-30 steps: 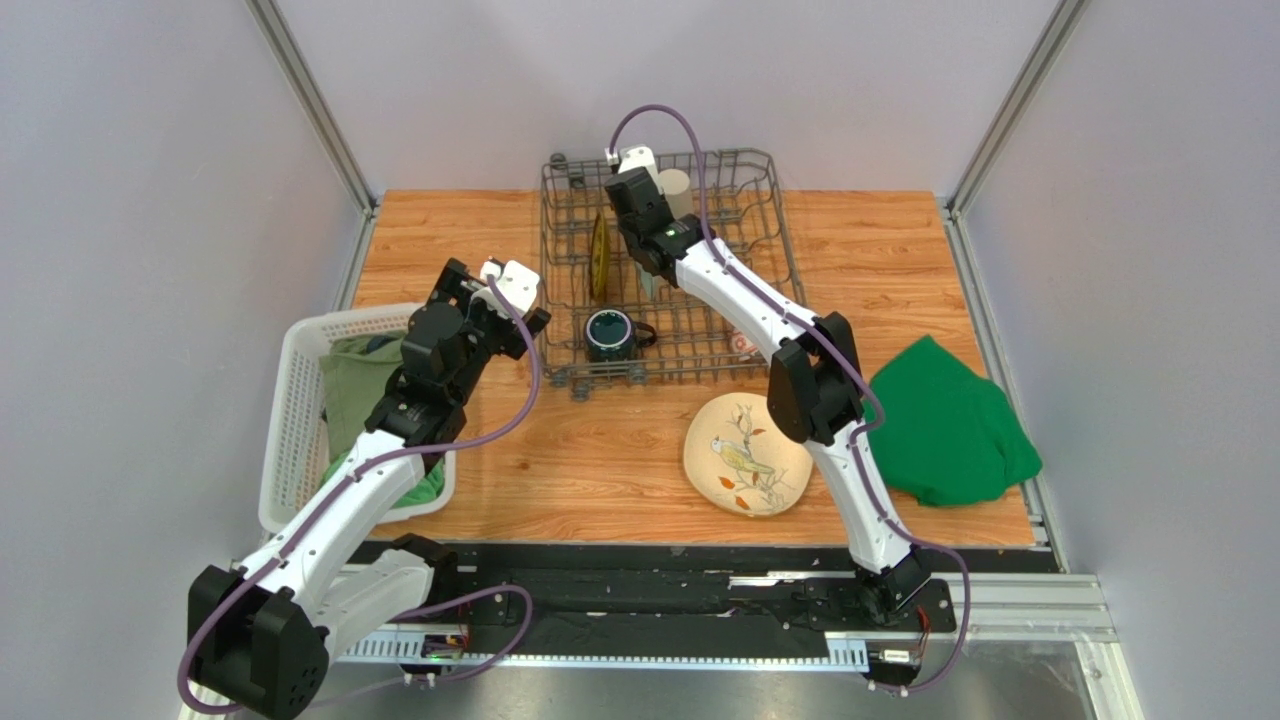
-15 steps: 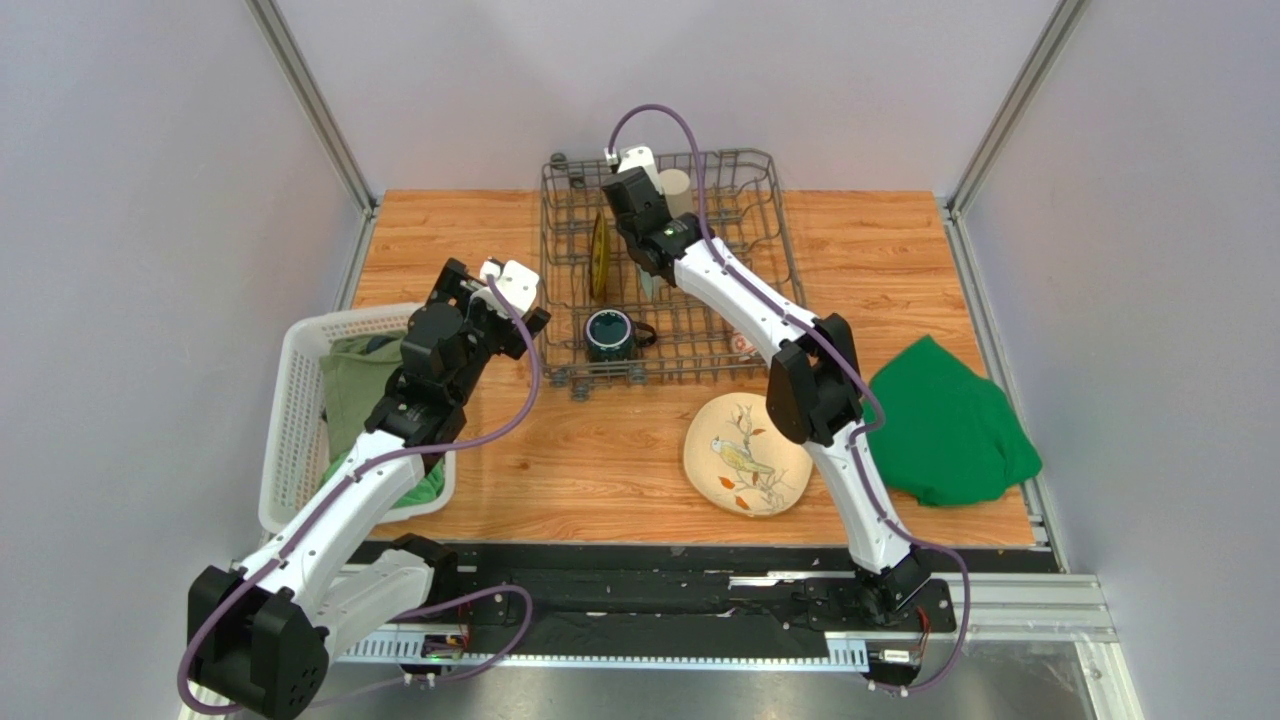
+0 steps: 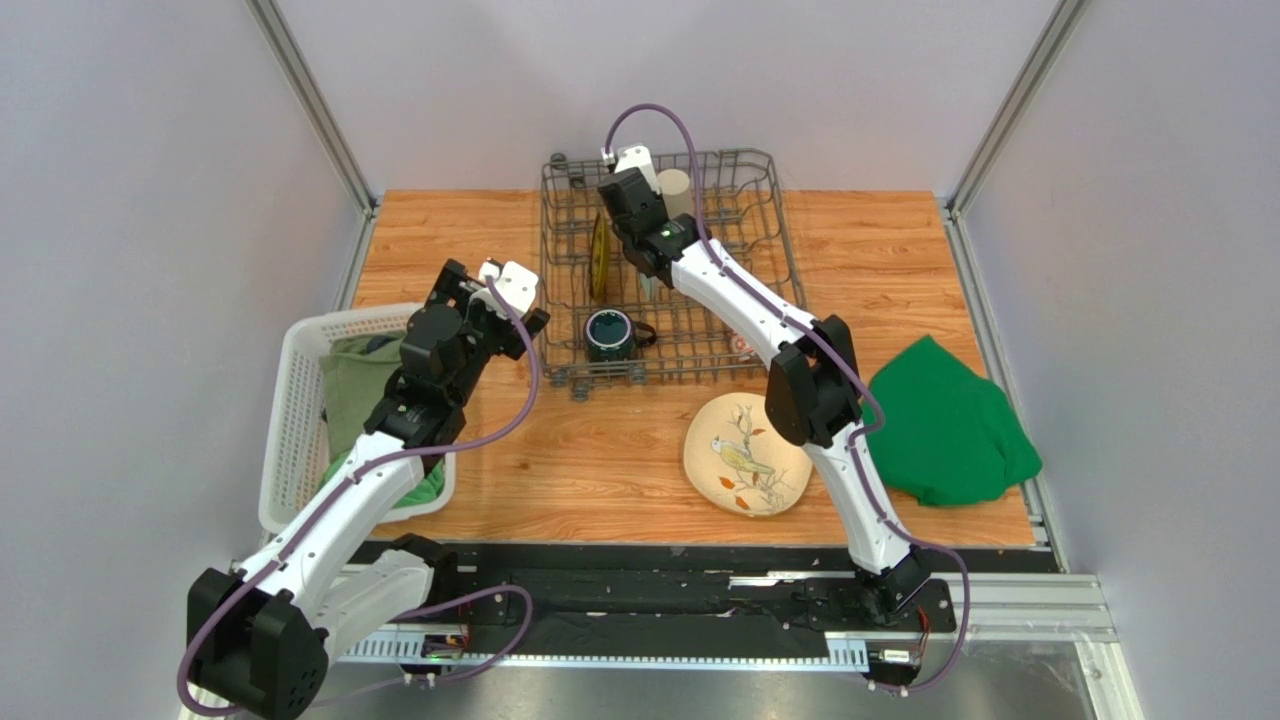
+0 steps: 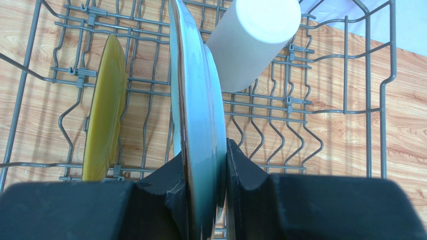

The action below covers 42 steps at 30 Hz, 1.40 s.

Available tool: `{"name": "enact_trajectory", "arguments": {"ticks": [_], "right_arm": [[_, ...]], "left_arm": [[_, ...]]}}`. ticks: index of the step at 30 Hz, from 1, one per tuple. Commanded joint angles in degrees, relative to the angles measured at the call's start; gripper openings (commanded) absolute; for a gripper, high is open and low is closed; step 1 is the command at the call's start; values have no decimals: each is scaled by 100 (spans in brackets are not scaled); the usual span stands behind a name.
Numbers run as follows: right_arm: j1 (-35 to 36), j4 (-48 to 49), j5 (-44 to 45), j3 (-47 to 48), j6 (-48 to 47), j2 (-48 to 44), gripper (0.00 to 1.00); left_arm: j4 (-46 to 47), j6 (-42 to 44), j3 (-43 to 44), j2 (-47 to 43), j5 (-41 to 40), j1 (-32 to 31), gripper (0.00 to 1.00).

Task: Unload the mixed dishes from the dish rack
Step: Pick up the plate from the dish rack.

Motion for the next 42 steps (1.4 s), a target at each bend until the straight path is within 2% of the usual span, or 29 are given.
{"name": "enact_trajectory", "arguments": {"ticks": [1, 13, 29, 42], "right_arm": [[147, 550, 308, 504, 210, -734, 0], [252, 286, 871, 513, 781, -724, 0], [410, 339, 941, 390, 579, -1287, 0], [306, 445, 565, -321, 324, -2525, 0]], "left_arm": [[173, -128, 2, -130, -10, 16, 99], [208, -120, -42, -104, -28, 8, 99], [182, -137, -33, -130, -19, 8, 99], [129, -146, -33, -323, 60, 8, 99]]}}
